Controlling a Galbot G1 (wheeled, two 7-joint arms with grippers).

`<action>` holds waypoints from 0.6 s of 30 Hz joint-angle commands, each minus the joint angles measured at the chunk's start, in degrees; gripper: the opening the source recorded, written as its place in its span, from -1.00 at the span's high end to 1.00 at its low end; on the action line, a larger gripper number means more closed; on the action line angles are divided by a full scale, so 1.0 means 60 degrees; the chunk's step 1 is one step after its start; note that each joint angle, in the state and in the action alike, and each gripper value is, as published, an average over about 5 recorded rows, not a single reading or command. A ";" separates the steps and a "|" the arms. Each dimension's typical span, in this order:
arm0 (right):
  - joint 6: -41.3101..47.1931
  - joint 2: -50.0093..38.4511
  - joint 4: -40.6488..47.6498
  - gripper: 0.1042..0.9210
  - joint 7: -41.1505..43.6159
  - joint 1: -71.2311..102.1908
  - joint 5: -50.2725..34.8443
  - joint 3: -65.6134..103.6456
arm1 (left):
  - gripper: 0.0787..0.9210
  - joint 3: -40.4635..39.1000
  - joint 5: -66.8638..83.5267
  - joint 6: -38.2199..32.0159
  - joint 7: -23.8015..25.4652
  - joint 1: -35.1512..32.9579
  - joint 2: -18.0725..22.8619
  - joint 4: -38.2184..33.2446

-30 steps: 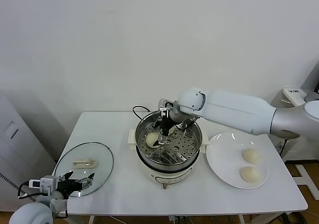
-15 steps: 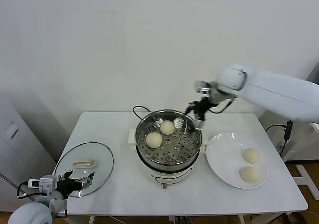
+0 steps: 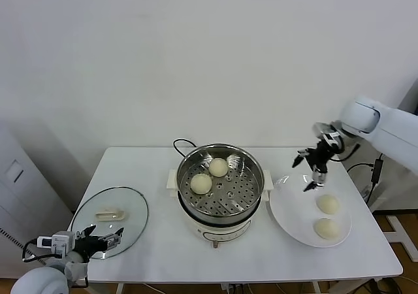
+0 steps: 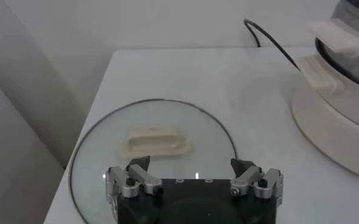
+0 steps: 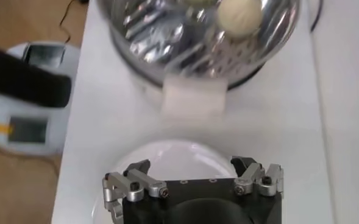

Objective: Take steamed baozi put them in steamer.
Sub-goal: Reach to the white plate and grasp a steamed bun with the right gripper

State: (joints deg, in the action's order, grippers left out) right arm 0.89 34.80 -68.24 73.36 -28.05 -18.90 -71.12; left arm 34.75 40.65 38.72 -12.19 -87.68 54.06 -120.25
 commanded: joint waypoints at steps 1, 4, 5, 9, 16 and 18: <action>-0.1053 -0.0522 0.0459 -0.76 0.0586 0.1911 0.1816 0.1348 | -0.77 -0.0013 0.0000 0.0006 0.0004 -0.0004 -0.0008 0.0014; -0.1198 -0.0524 0.0492 -0.76 0.0581 0.2419 0.2130 0.1664 | -0.77 -0.0023 -0.0001 0.0006 0.0003 -0.0004 0.0000 0.0014; -0.1273 -0.0526 0.0518 -0.76 0.0582 0.2605 0.2270 0.1808 | -0.77 -0.0027 -0.0001 0.0007 0.0003 -0.0003 0.0001 0.0013; -0.1493 -0.0560 0.0592 -0.76 0.0558 0.3189 0.2719 0.2324 | -0.77 -0.0043 -0.0002 0.0009 0.0003 -0.0003 0.0006 0.0013; -0.1686 -0.0557 0.0713 -0.76 0.0405 0.4140 0.3439 0.3347 | -0.77 -0.0052 -0.0005 0.0016 0.0001 -0.0007 -0.0002 0.0011; -0.1754 -0.0517 0.0793 -0.76 0.0361 0.4383 0.3602 0.3556 | -0.77 -0.0056 -0.0006 0.0021 0.0000 -0.0001 0.0001 0.0007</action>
State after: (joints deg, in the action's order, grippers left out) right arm -7.31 32.21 -64.59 75.24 -10.13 -3.64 -57.13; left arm 34.48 40.66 38.78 -12.18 -87.71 54.11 -120.21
